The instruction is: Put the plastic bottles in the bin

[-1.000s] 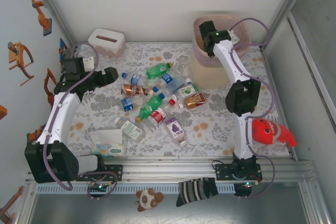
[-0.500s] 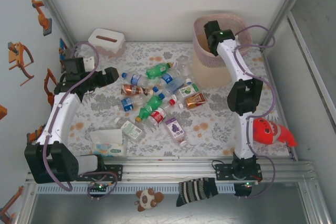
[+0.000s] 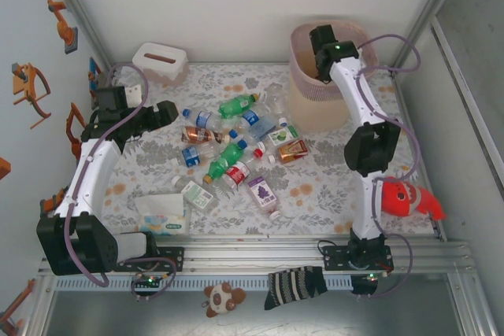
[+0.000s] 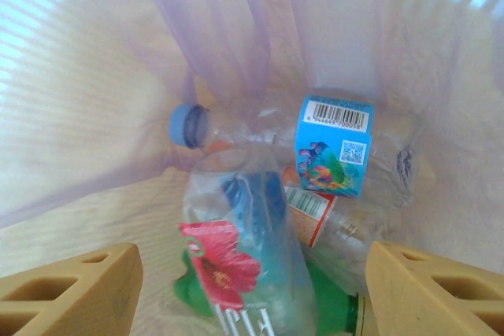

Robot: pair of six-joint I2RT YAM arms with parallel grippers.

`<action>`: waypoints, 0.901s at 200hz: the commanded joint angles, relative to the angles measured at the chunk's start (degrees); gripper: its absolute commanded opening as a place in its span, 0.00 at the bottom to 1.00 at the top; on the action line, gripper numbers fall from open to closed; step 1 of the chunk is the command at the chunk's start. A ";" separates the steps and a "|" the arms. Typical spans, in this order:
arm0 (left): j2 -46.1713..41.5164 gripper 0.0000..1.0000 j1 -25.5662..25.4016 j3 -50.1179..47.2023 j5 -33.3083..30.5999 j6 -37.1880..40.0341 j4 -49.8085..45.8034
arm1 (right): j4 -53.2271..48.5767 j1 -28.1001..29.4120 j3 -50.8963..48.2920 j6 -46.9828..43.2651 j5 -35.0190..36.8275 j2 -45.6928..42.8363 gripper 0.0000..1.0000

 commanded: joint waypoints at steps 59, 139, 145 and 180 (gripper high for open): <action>-1.47 0.91 -0.30 -0.61 -0.07 0.29 0.05 | 2.60 0.23 0.38 -2.66 2.88 -10.04 0.73; -1.25 0.91 -0.30 -0.61 0.03 0.20 0.24 | 14.96 1.40 -5.83 -28.15 1.24 -20.44 0.66; -1.32 0.91 -0.30 -0.61 0.02 0.20 0.29 | 16.83 1.44 -7.39 -31.83 0.19 -21.58 0.65; -0.76 0.91 -0.13 -0.52 0.36 0.03 0.45 | 27.06 1.39 -18.97 -50.99 -8.46 -29.85 0.61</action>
